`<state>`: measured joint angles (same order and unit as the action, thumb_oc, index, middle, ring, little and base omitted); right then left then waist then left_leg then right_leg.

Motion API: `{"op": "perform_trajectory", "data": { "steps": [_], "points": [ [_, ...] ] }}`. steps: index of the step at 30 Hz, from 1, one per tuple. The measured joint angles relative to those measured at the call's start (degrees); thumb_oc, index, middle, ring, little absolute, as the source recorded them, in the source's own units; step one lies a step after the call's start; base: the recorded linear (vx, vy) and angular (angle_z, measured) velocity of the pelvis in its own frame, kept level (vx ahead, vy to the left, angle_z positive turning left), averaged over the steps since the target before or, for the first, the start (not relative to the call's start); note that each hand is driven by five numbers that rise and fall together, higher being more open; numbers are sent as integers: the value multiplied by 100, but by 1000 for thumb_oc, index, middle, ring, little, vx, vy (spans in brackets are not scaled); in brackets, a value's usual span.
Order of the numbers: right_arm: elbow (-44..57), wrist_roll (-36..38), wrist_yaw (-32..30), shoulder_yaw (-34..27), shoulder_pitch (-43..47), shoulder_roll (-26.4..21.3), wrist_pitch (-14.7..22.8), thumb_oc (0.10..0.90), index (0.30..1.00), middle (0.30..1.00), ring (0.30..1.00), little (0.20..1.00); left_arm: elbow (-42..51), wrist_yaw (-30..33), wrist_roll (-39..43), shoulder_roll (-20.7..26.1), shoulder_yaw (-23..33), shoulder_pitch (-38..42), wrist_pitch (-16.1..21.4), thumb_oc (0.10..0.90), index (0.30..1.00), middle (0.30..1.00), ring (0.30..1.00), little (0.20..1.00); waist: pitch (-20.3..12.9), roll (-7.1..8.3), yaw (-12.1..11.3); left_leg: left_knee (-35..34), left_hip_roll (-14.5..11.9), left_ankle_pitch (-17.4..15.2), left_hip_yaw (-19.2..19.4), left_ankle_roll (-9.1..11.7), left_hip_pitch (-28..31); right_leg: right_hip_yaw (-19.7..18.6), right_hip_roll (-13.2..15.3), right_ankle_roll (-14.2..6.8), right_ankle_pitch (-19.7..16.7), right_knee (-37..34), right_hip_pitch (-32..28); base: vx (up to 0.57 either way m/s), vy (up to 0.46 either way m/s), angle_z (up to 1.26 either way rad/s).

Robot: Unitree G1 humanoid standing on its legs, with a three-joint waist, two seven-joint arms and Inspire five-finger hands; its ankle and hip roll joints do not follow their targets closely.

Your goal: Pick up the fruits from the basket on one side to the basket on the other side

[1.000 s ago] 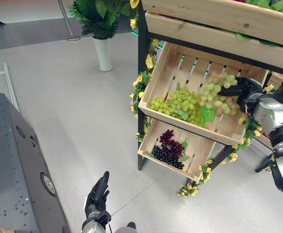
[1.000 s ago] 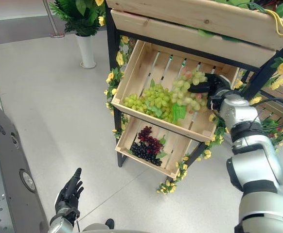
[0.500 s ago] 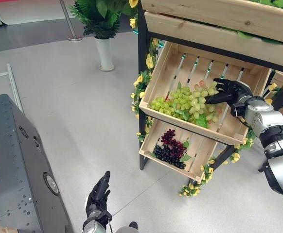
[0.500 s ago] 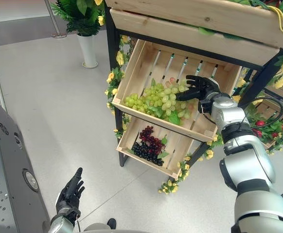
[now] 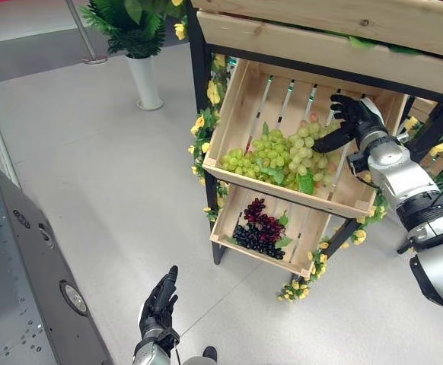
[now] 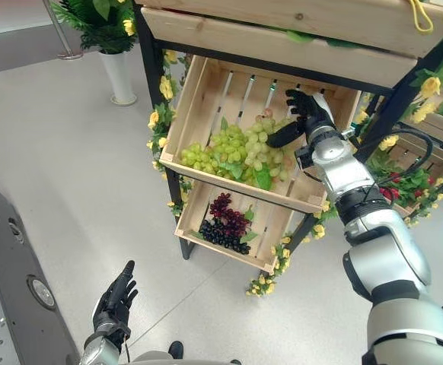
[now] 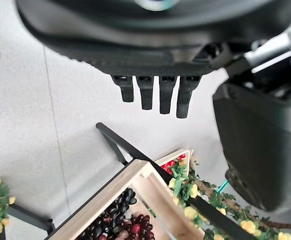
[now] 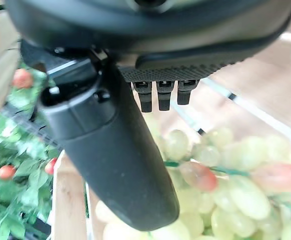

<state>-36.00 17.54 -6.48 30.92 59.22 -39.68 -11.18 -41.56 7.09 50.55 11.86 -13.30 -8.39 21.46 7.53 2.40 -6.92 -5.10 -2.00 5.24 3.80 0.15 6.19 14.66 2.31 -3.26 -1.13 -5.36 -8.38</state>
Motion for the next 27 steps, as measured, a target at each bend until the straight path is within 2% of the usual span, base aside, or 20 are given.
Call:
{"op": "perform_trajectory", "data": {
  "steps": [5, 9, 14, 18, 24, 27],
  "points": [
    [1163, -152, -242, -3, -406, -20, 0, 800, 900, 900, 900, 900, 67, 69, 0, -9, -111, 0, 2, 800, 900, 900, 900, 900, 0, -6, 48, -1, -2, -5, 17, -4, -1, -18, -1, 0, 0, 1, 7, -1, -1, -1],
    [2504, -415, -355, -28, -1146, 99, 15, 800, 900, 900, 900, 900, 223, 199, -3, -43, -112, -12, 1, 800, 900, 900, 900, 900, -1, -7, 117, -1, 0, -7, 45, -10, -59, -46, 4, -8, -11, 2, 74, -9, 1, -2],
    [3170, -868, -358, -27, -1776, 188, 21, 800, 900, 900, 900, 900, 346, 343, -4, -89, -119, -6, 2, 800, 900, 900, 900, 900, 0, -8, 155, -1, 2, -17, 114, -23, -66, -124, 5, -12, -21, 3, 114, -21, -1, -7],
    [3500, -1277, -356, -25, -2160, 185, 16, 800, 900, 900, 900, 900, 368, 473, -4, -107, -146, 1, 2, 800, 900, 900, 900, 900, 0, -7, 281, -2, 2, -24, 147, -31, -85, -160, 8, -21, -27, 2, 152, -12, -3, -6],
    [3908, -1274, -347, -27, -2549, 80, 32, 800, 900, 900, 900, 900, 380, 588, -3, -148, -164, 24, 4, 800, 900, 900, 900, 900, 4, -14, 421, -4, 0, -33, 204, -41, -98, -212, 9, -27, -40, 1, 188, -2, 2, -5],
    [4269, -1611, -350, -28, -2977, 81, 344, 800, 900, 900, 900, 900, 381, 624, -4, -166, -164, 22, 5, 800, 900, 900, 900, 900, 16, -32, 446, -4, -3, -51, 287, -47, -94, -300, 8, -34, -52, 1, 222, -13, -1, -13]
  ]
}}
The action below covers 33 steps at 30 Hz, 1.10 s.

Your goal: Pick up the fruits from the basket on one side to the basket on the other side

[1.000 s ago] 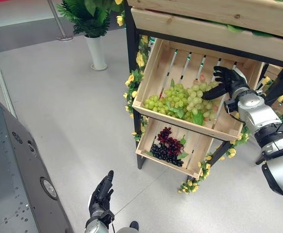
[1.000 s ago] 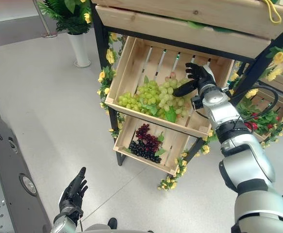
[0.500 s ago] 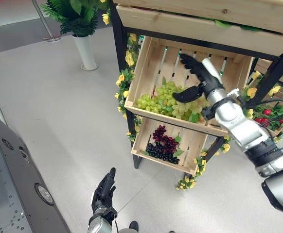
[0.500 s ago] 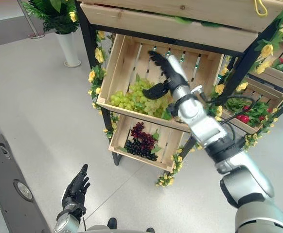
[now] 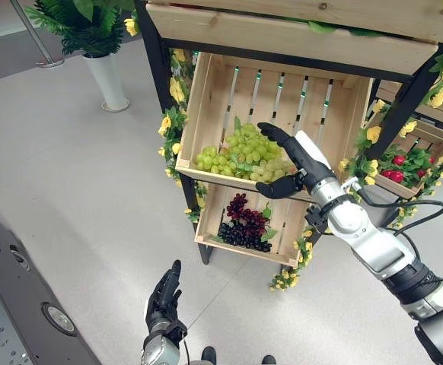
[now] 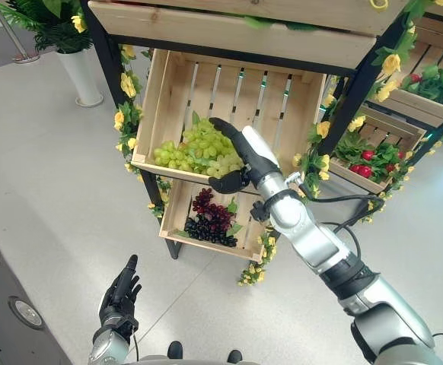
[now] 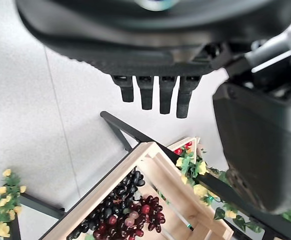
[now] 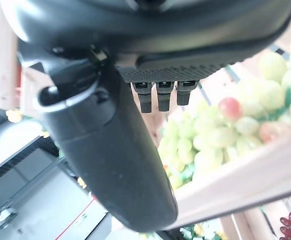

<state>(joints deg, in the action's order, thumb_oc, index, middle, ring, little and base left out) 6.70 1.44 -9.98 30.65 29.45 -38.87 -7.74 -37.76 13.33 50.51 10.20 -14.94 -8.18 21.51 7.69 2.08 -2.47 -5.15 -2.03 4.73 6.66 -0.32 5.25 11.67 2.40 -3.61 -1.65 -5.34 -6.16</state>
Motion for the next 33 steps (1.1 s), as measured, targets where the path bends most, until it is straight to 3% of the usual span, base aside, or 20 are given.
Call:
{"op": "perform_trajectory", "data": {
  "steps": [4, 11, 20, 22, 25, 28, 29, 33],
  "points": [
    [281, -767, -92, 2, -540, 3, 609, 800, 900, 900, 900, 900, 1, 102, -1, -44, -5, 3, 7, 800, 900, 900, 900, 900, 30, -49, 75, -5, 8, -10, 59, -14, -12, -60, 10, -14, -17, 0, 38, -4, -2, -7],
    [293, -1280, -704, 1, -620, 13, 1719, 800, 900, 900, 900, 900, 3, 151, -1, -55, -182, 2, 22, 800, 900, 900, 900, 900, 97, -158, 136, -36, 6, -20, 143, -25, 4, -148, 9, -21, -42, -2, 60, 0, 0, -7],
    [664, -1907, -760, 306, -618, 28, 3022, 800, 900, 900, 900, 900, 2, 147, -1, -53, -391, -3, 24, 800, 900, 900, 900, 900, 100, -163, 48, -35, 8, -22, 133, -26, 5, -139, 10, -20, -42, -2, 54, 0, 0, 0],
    [717, -1905, -742, 411, -614, 28, 3469, 800, 900, 900, 900, 900, 2, 116, -2, -50, -390, -2, 24, 800, 900, 900, 900, 900, 100, -162, -8, -35, 9, -22, 129, -26, 7, -135, 11, -21, -42, -2, 50, 0, 0, 0],
    [782, -1881, -600, 520, -575, 30, 3764, 800, 900, 900, 900, 900, 2, 73, -3, -46, -390, -5, 24, 800, 900, 900, 900, 900, 99, -162, -44, -35, 12, -21, 115, -26, 7, -122, 11, -21, -42, -2, 42, 9, -5, 1],
    [742, -746, 318, 829, -487, 116, 3812, 800, 900, 900, 900, 900, -1, -11, -5, -30, -383, -11, 24, 800, 900, 900, 900, 900, 97, -157, -66, -35, 19, -15, 36, -21, 9, -45, 16, -19, -40, -1, 4, 33, -11, 13],
    [638, -2, 853, 927, -518, 235, 3769, 800, 900, 900, 900, 900, -1, -48, -14, -30, -384, -13, 24, 800, 900, 900, 900, 900, 96, -156, -93, -34, 21, -13, -7, -19, 18, -2, 18, -14, -36, -1, -22, 25, -3, 14],
    [-8, 1630, 1970, 1025, -729, 782, 3465, 800, 900, 900, 900, 900, -3, -121, -24, -17, -370, -36, 22, 800, 900, 900, 900, 900, 82, -133, -205, -34, 19, -10, -38, -13, 30, 30, 16, -7, -29, -1, -48, 38, 1, 6]
  ]
}}
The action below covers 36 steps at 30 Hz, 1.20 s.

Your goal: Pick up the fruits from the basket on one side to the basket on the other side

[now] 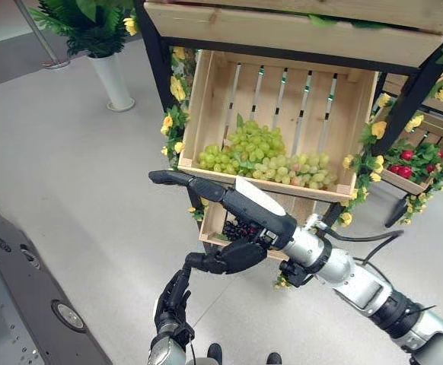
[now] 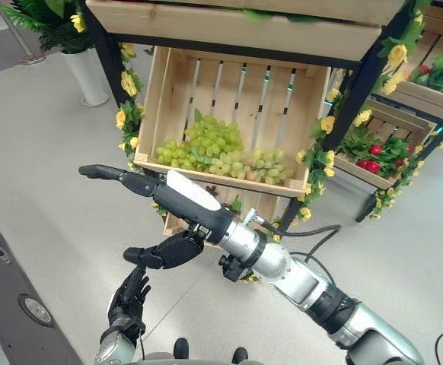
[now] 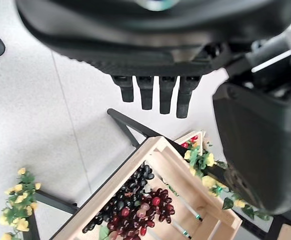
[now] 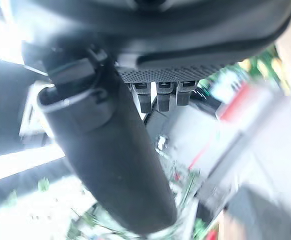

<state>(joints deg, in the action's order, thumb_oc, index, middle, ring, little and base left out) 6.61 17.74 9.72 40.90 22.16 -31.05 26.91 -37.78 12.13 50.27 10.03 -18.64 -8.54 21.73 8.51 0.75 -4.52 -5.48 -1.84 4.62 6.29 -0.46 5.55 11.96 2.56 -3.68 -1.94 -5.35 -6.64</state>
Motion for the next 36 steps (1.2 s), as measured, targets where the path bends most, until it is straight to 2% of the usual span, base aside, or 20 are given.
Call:
{"op": "perform_trajectory", "data": {
  "steps": [2, 6, 10, 15, 17, 20, 21, 22, 23, 24, 26, 27, 29, 30, 31, 32, 33, 34, 35, 36],
  "points": [
    [-457, 675, 549, 5, -366, 278, -429, 800, 900, 900, 900, 900, -7, -20, 0, 12, -7, -29, -10, 800, 900, 900, 900, 900, -10, 17, -82, 0, 11, 0, -26, -1, -13, 29, 11, 0, 2, 0, 1, 35, 1, 7],
    [-1220, 1492, 1384, 7, -1001, 463, -1098, 800, 900, 900, 900, 900, -78, -74, -1, 57, 22, -36, -16, 800, 900, 900, 900, 900, -20, 34, -112, -1, 32, 3, -117, 1, -22, 130, 27, -8, 16, 0, -35, 29, -1, 12],
    [-2395, 1615, 1710, -7, -1503, 650, -1521, 800, 900, 900, 900, 900, -406, -230, -64, 53, 207, -34, -95, 800, 900, 900, 900, 900, -25, 41, -117, -1, 33, 3, -140, 2, 2, 155, 28, -12, 26, 0, -73, 48, -7, 4],
    [-4284, 1623, 1785, -566, -2277, 1017, -1583, 800, 900, 900, 900, 900, -1396, -312, -555, 73, 506, -11, -394, 800, 900, 900, 900, 900, -111, 144, -70, -2, 40, -1, -237, 2, 2, 273, 35, -4, 92, 30, -115, 22, -59, 10],
    [-4832, 1593, 1785, -868, -2393, 1185, -1585, 800, 900, 900, 900, 900, -1794, -307, -775, 78, 632, 10, -533, 800, 900, 900, 900, 900, -118, 156, 45, -2, 22, -19, -285, -24, 3, 292, 46, -16, 205, 264, -29, -67, -185, 8],
    [-5486, 1356, 1712, -1321, -2439, 1398, -1565, 800, 900, 900, 900, 900, -2598, -360, -1345, 204, 787, 198, -883, 800, 900, 900, 900, 900, -105, 178, 303, -2, 69, -19, -578, -31, -31, -19, 198, -102, 698, 1169, 314, -104, -342, 27],
    [-5975, 1330, 1713, -1478, -2435, 1465, -1446, 800, 900, 900, 900, 900, -3148, -390, -1710, 319, 788, 432, -990, 800, 900, 900, 900, 900, -58, 103, 393, 38, 48, 28, -859, -43, -18, -374, 195, -28, 822, 1504, 432, -99, -436, 57],
    [-6349, 1284, 1713, -1618, -2412, 1545, -1385, 800, 900, 900, 900, 900, -3360, -372, -1906, 374, 784, 558, -1075, 800, 900, 900, 900, 900, -55, 76, 427, 40, 27, 57, -1068, -27, -11, -601, 151, 57, 877, 1535, 476, -182, -682, 84],
    [-6951, 1202, 1643, -1858, -2313, 1690, -1339, 800, 900, 900, 900, 900, -3584, -355, -2180, 486, 778, 747, -1203, 800, 900, 900, 900, 900, -57, 49, 516, 43, -22, 68, -1265, 42, -159, -1046, 114, 53, 879, 1408, 457, -130, -447, 75],
    [-6995, 1180, 1621, -1949, -2288, 1672, -1337, 800, 900, 900, 900, 900, -3577, -350, -2267, 553, 789, 772, -1220, 800, 900, 900, 900, 900, -58, 53, 534, 13, -33, 115, -1319, 37, -237, -1156, 187, 63, 871, 1269, 481, -165, -663, 80],
    [-7331, 1180, 1626, -2137, -2077, 1645, -1269, 800, 900, 900, 900, 900, -3602, -346, -2309, 598, 798, 892, -1253, 800, 900, 900, 900, 900, -18, -14, 540, 35, -171, 229, -1441, 178, -372, -1122, 159, -195, 678, 797, 384, -93, -502, 50],
    [-7481, 1104, 1580, -2195, -1973, 1626, -1291, 800, 900, 900, 900, 900, -3613, -323, -2291, 547, 851, 858, -1256, 800, 900, 900, 900, 900, 45, -121, 508, 43, -329, 266, -1348, 234, -407, -918, 41, -215, 390, 593, 257, -82, -408, 48],
    [-7494, 956, 1541, -2242, -1971, 1580, -1300, 800, 900, 900, 900, 900, -3581, -299, -2192, 402, 1065, 845, -1254, 800, 900, 900, 900, 900, 124, -282, 517, 3, -633, 191, -909, 149, -423, -753, -118, -59, 363, 516, 132, -136, -392, 54],
    [-7479, 967, 1517, -2282, -2043, 1574, -1318, 800, 900, 900, 900, 900, -3591, -300, -2083, 250, 1064, 771, -1255, 800, 900, 900, 900, 900, 143, -282, 531, 130, -792, 2, -424, -176, -563, -471, -231, 49, 320, 474, 62, -222, -332, 109],
    [-7496, 965, 1438, -2387, -2167, 1611, -1323, 800, 900, 900, 900, 900, -3644, -317, -2097, 118, 1062, 871, -1255, 800, 900, 900, 900, 900, 162, -200, 558, 482, -941, -236, 210, -402, -813, -21, -144, 194, 321, 316, -24, -225, -254, 143],
    [-7539, 963, 1333, -2402, -2208, 1619, -1353, 800, 900, 900, 900, 900, -3646, -347, -2158, 30, 1055, 961, -1255, 800, 900, 900, 900, 900, 211, -118, 554, 652, -870, -224, 416, -332, -879, 223, -85, 231, 298, 203, -114, -202, -146, 160],
    [-7631, 960, 1147, -2407, -2227, 1627, -1477, 800, 900, 900, 900, 900, -3579, -500, -2223, 95, 1110, 1005, -1249, 800, 900, 900, 900, 900, 203, 32, 469, 930, -639, -91, 577, -118, -941, 467, 50, 283, 265, 30, -175, -155, -70, 107],
    [-7643, 962, 1078, -2415, -2234, 1609, -1508, 800, 900, 900, 900, 900, -3545, -480, -2264, 110, 1105, 1000, -1233, 800, 900, 900, 900, 900, 192, 109, 413, 1051, -526, -72, 552, -70, -942, 496, 99, 294, 257, -4, -171, -152, -36, 84],
    [-7639, 961, 906, -2440, -2180, 1548, -1549, 800, 900, 900, 900, 900, -3482, -406, -2275, 136, 1051, 998, -1224, 800, 900, 900, 900, 900, 213, 179, 339, 1470, -265, -202, 592, 30, -871, 590, 209, 309, 251, -2, -133, -145, -11, 41],
    [-7651, 961, 832, -2463, -2135, 1523, -1574, 800, 900, 900, 900, 900, -3477, -385, -2286, 149, 1009, 994, -1220, 800, 900, 900, 900, 900, 209, 194, 339, 1675, -196, -300, 613, 61, -875, 597, 244, 310, 250, -1, -143, -134, 6, 38]
  ]
}}
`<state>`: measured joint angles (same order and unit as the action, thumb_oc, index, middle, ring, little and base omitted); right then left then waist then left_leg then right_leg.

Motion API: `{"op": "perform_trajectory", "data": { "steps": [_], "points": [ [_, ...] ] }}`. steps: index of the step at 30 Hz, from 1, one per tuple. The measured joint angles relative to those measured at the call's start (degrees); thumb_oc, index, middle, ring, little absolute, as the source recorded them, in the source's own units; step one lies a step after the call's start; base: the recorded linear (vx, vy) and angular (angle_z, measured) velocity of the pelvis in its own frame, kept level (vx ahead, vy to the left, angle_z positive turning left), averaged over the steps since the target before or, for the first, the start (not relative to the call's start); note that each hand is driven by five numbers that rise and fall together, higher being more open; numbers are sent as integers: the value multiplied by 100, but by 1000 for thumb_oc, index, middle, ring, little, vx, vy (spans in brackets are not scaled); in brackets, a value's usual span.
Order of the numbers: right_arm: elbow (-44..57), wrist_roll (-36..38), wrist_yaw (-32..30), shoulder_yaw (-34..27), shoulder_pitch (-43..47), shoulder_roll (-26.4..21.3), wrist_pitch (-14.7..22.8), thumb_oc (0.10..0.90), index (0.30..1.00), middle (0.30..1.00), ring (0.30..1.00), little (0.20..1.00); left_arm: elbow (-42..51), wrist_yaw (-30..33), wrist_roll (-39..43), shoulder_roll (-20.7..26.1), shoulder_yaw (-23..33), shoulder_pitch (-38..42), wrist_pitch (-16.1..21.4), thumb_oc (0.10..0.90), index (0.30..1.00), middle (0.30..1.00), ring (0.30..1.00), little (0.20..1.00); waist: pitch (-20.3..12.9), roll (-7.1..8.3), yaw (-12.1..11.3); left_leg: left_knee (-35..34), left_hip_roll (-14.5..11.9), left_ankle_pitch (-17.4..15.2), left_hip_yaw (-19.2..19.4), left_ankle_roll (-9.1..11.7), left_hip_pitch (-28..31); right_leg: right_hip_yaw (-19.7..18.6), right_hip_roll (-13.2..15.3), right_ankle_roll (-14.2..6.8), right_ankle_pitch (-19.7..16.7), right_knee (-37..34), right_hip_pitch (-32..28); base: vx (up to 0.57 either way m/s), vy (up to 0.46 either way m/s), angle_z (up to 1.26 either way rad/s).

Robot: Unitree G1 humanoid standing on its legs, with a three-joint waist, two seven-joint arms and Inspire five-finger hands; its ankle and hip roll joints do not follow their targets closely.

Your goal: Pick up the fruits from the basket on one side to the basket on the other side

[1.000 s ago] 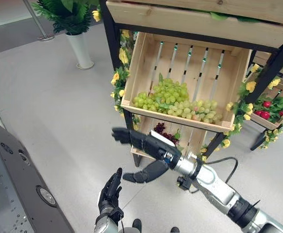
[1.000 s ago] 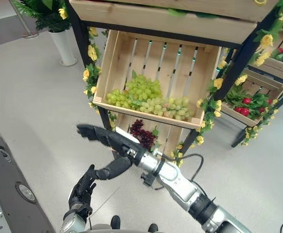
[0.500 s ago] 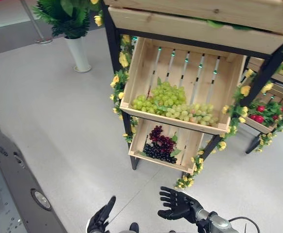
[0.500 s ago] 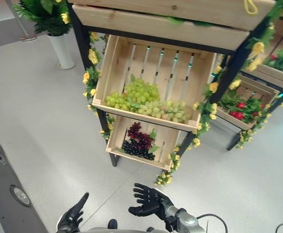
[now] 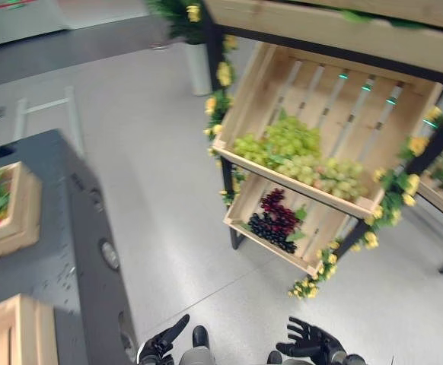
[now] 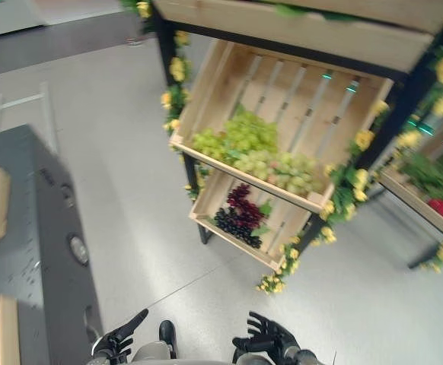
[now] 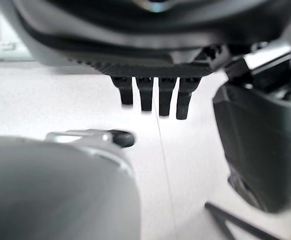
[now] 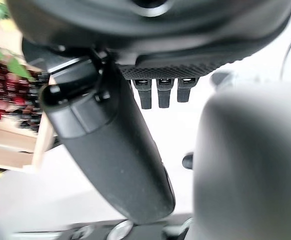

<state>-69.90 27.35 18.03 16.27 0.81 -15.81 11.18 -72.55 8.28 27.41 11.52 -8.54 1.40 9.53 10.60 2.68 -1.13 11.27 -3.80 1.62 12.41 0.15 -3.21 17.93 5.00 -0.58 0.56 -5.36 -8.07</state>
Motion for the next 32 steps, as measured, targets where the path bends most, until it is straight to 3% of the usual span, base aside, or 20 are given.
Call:
{"op": "perform_trajectory", "data": {
  "steps": [2, 4, 6, 8, 10, 12, 17, 20, 23, 24, 25, 27, 29, 31, 32],
  "points": [
    [7, -2, -374, -176, 114, -30, -98, 800, 900, 900, 900, 900, 99, 48, -112, 5, -145, -24, 0, 800, 900, 900, 900, 900, -15, -17, 126, 848, 181, -649, 302, 79, 329, 195, 5, 6, -31, 77, 64, -132, 22, 43],
    [10, 4, -472, -278, 166, -6, -106, 800, 900, 900, 900, 900, 156, -17, -202, -22, -263, 9, 5, 800, 900, 900, 900, 900, -57, -114, 192, 894, 229, -933, 264, 56, 468, 208, -64, 2, 25, 299, 235, -153, 114, 23],
    [60, 8, -547, -329, 167, 49, -106, 800, 900, 900, 900, 900, 159, -184, -284, -55, -349, 58, -7, 800, 900, 900, 900, 900, -71, -146, 298, 500, 240, -1117, 175, -39, 592, 267, -94, -18, 253, 850, 538, -222, 146, 16],
    [181, 24, -701, -450, 146, 128, -107, 800, 900, 900, 900, 900, 144, -242, -486, -85, -493, 136, -128, 800, 900, 900, 900, 900, -89, -241, 575, -99, 173, -1218, -6, -197, 703, 237, -166, 4, 377, 1323, 801, -232, 48, 58],
    [120, 19, -865, -464, 105, 308, -161, 800, 900, 900, 900, 900, 138, -234, -582, -56, -710, 430, -177, 800, 900, 900, 900, 900, -127, 24, 622, -486, 453, -922, -230, -349, 671, -364, -37, -144, 383, 1523, 1168, -260, 35, 44],
    [24, 5, -862, -461, 92, 400, -172, 800, 900, 900, 900, 900, 130, -234, -555, -64, -705, 433, -183, 800, 900, 900, 900, 900, -170, 97, 538, -638, 500, -814, -162, -419, 702, -646, -10, -381, 217, 1279, 1138, -107, 1, -11],
    [76, 9, -869, -436, -90, 459, -166, 800, 900, 900, 900, 900, 164, -359, -728, -5, -657, 66, -393, 800, 900, 900, 900, 900, -226, 135, 465, -1228, 587, -471, -130, -434, 877, -654, -29, -474, -115, 692, 1011, -145, -23, -2],
    [84, 6, -941, -437, -126, 503, -136, 800, 900, 900, 900, 900, 130, -428, -1066, 91, -765, 181, -565, 800, 900, 900, 900, 900, -264, 176, 346, -1440, 612, -274, -148, -454, 893, -850, -117, -403, -366, 512, 1031, -210, -13, -16],
    [-13, -39, -990, -428, 27, 527, -99, 800, 900, 900, 900, 900, 15, -520, -1193, 94, -794, 302, -615, 800, 900, 900, 900, 900, -209, 63, 366, -1416, 494, -284, -142, -471, 931, -942, -143, -549, -475, 853, 1174, -163, -17, -34],
    [-11, -161, -991, -455, 58, 531, -108, 800, 900, 900, 900, 900, 15, -562, -1188, 91, -791, 304, -606, 800, 900, 900, 900, 900, -173, -38, 420, -1460, 427, -294, -129, -516, 974, -987, -157, -595, -483, 1013, 1221, -149, -73, -4],
    [-19, -260, -992, -468, 62, 484, -111, 800, 900, 900, 900, 900, 38, -586, -1167, 87, -794, 284, -598, 800, 900, 900, 900, 900, -167, -116, 478, -1573, 401, -236, -135, -538, 1066, -1015, -121, -429, -339, 1233, 1225, -155, -112, 13],
    [-33, -530, -1026, -461, 39, 446, -119, 800, 900, 900, 900, 900, 59, -625, -1065, 89, -798, 190, -555, 800, 900, 900, 900, 900, -264, -181, 484, -1678, 362, -181, -122, -504, 1070, -1130, -68, -324, -265, 1361, 1212, -109, -131, 10],
    [-73, -980, -1031, -417, 109, 432, -149, 800, 900, 900, 900, 900, 64, -622, -849, 100, -751, 99, -539, 800, 900, 900, 900, 900, -280, -178, 357, -1674, 361, -128, -84, -466, 1062, -1055, 18, -340, -224, 1099, 1054, -61, -167, -9],
    [-74, -1158, -1031, -330, 128, 450, -211, 800, 900, 900, 900, 900, 65, -573, -788, 139, -613, 64, -539, 800, 900, 900, 900, 900, -346, -71, 278, -1640, 427, -69, -112, -362, 1037, -976, 36, -349, -271, 442, 686, 10, -155, 2],
    [-64, -1151, -1030, -187, 132, 410, -212, 800, 900, 900, 900, 900, 69, -527, -736, 114, -584, 6, -532, 800, 900, 900, 900, 900, -374, -127, 220, -1644, 403, -55, -151, -288, 1071, -956, -13, -490, -405, 64, 448, 20, -132, 12]
  ]
}}
